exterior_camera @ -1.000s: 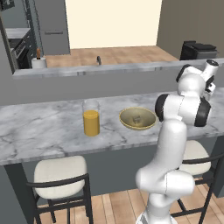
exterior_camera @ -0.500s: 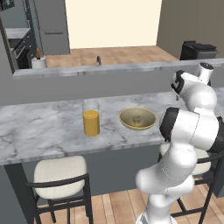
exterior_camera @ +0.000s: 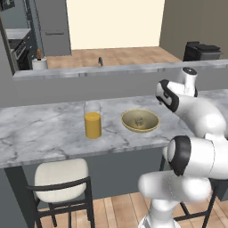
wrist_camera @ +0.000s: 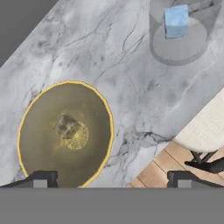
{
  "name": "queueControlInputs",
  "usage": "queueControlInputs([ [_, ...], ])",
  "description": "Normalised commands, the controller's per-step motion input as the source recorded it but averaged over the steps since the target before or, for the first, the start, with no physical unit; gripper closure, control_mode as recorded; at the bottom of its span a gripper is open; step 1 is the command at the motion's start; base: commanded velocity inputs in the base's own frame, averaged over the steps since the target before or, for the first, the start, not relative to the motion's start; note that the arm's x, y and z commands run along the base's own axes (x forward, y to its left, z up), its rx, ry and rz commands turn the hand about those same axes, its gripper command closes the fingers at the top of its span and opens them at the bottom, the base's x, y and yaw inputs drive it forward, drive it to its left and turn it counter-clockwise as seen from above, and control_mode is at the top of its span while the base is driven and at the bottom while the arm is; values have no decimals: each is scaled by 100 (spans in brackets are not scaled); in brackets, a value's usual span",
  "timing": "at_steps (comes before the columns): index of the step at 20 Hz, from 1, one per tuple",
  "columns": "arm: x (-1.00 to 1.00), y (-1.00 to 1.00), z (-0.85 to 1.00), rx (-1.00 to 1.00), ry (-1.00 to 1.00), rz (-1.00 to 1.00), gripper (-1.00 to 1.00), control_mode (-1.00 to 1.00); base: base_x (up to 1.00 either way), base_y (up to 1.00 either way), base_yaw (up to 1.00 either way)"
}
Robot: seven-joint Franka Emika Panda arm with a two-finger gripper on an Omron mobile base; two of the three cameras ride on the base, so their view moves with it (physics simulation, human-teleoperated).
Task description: There are two ice cubes in the ice bowl. Place both ice cubes in the glass cup.
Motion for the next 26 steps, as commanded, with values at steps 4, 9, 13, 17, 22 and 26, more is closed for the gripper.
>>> queueControlInputs([
  [4, 0, 100, 0, 15, 0, 0, -100, -100, 0, 0, 0],
  [9, 0, 81, 0, 9, 0, 0, -100, -100, 0, 0, 0],
  [13, 14, 5, -9, -7, 0, 0, -100, -100, 0, 0, 0],
  [17, 29, -13, -49, -19, 0, 21, -100, -100, 0, 0, 0],
  [22, 16, -30, -31, -12, 0, 34, -100, -100, 0, 0, 0],
  [26, 29, -7, -19, -5, 0, 16, -100, -100, 0, 0, 0],
])
